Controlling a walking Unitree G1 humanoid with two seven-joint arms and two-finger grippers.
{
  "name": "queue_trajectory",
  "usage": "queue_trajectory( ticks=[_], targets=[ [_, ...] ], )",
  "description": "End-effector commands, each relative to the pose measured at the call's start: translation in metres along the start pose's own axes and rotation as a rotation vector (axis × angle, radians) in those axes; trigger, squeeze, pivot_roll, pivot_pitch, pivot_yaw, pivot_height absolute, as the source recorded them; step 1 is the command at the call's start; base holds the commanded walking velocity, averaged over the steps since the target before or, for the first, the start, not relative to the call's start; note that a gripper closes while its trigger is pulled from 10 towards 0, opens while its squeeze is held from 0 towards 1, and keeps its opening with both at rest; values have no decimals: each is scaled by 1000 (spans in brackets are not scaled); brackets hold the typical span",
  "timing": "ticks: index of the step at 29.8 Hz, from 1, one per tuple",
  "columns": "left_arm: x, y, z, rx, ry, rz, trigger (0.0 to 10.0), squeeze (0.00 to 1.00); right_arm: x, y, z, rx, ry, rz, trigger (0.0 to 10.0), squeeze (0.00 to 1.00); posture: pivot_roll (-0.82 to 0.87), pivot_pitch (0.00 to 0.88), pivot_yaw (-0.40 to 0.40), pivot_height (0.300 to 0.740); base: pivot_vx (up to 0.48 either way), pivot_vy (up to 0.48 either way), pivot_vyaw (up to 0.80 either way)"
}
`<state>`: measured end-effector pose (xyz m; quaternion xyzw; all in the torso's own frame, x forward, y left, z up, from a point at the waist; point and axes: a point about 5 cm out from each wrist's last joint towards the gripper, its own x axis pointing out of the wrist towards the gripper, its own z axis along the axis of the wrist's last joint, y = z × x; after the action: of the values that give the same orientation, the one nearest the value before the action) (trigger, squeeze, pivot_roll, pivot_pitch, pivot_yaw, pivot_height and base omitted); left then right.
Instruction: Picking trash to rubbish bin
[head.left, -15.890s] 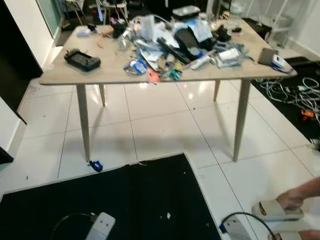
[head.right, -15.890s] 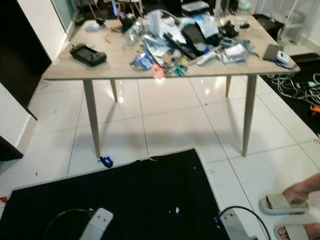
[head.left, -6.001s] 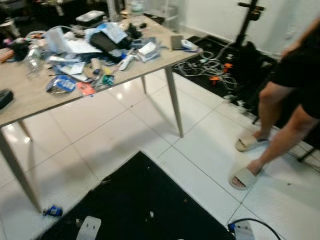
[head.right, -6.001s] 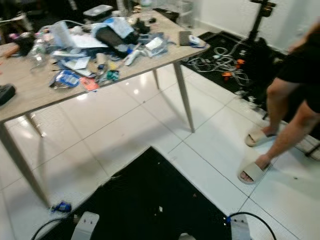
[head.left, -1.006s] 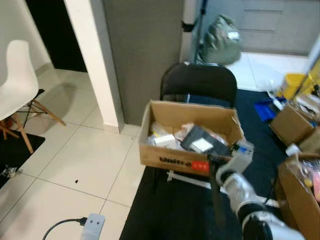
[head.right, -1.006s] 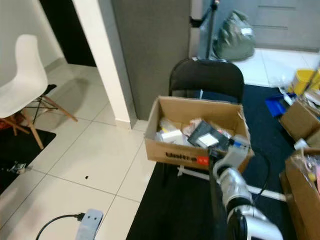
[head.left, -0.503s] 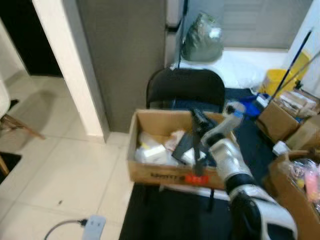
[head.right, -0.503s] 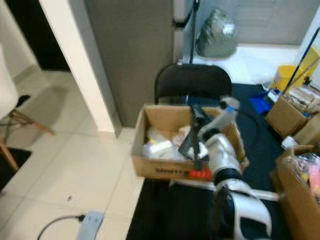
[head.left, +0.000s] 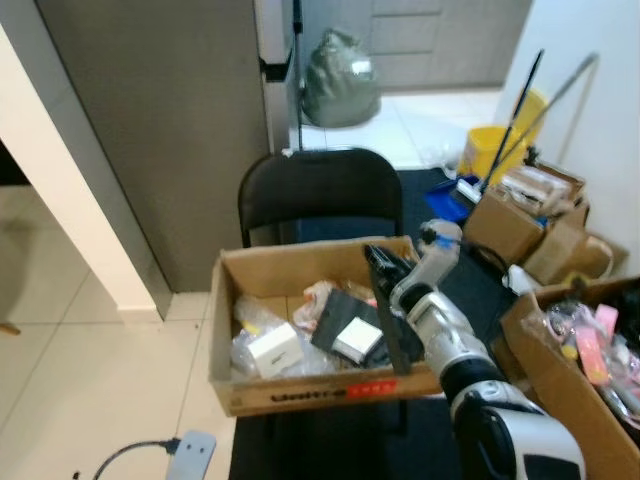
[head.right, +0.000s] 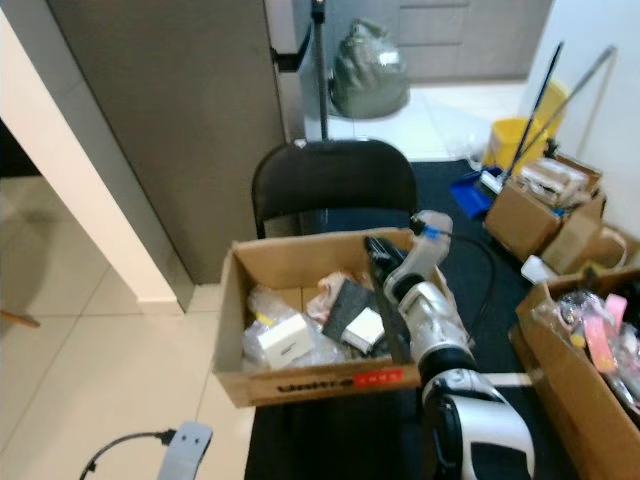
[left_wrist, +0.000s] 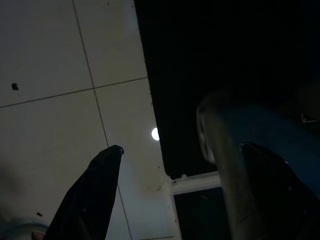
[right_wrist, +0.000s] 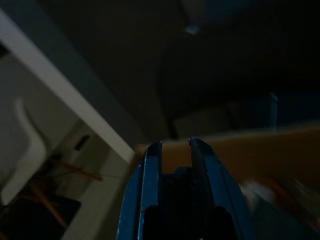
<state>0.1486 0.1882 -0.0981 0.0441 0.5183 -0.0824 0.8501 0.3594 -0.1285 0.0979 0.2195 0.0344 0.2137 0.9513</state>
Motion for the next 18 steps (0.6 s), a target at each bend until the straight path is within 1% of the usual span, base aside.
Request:
queue_trajectory(
  ticks=[1,4,5,6,7,8,9,11,13,14,15,18],
  targets=[
    [-1,3,-4,8,12,5,10000,0,2,13,-14,-18,42,49,10000,0,40,10,36,740,307,0,0],
    [-1,3,-4,8,12,5,10000,0,6,25,-26,-65,98,51,10000,0,39,14,37,740,303,0,0],
    [-1,3,-4,8,12,5,10000,0,7,27,-30,-96,128,37,10000,0,39,14,37,740,296,0,0],
    [-1,3,-4,8,12,5,10000,0,7,27,-30,-96,128,37,10000,0,39,14,37,740,296,0,0],
    [-1,3,-4,8,13,5,10000,0,7,28,-35,-127,160,25,10000,0,41,18,35,740,292,0,0],
    [-1,3,-5,8,15,6,10000,0,6,29,-42,-192,215,4,10000,0,41,18,35,740,266,0,0],
    [-1,3,-5,8,16,7,10000,0,5,29,-46,-237,248,-10,10000,0,41,18,35,740,247,0,0],
    [-1,3,-7,2,26,11,10000,0,3,32,-55,-328,298,4,10000,0,45,19,33,740,0,0,0],
    [-1,2,-8,-1,30,11,10000,0,2,37,-59,-345,300,25,10000,0,48,19,31,740,0,0,0],
    [-1,1,-9,-2,30,10,10000,0,3,44,-60,-324,269,63,10000,0,48,19,31,740,0,0,0],
    [-1,1,-9,-2,30,10,10000,0,3,44,-60,-324,269,63,10000,0,48,19,31,740,0,0,0],
    [-1,1,-10,-3,32,7,10000,0,5,53,-60,-298,231,110,10000,0,49,21,29,740,0,0,0]
  ],
)
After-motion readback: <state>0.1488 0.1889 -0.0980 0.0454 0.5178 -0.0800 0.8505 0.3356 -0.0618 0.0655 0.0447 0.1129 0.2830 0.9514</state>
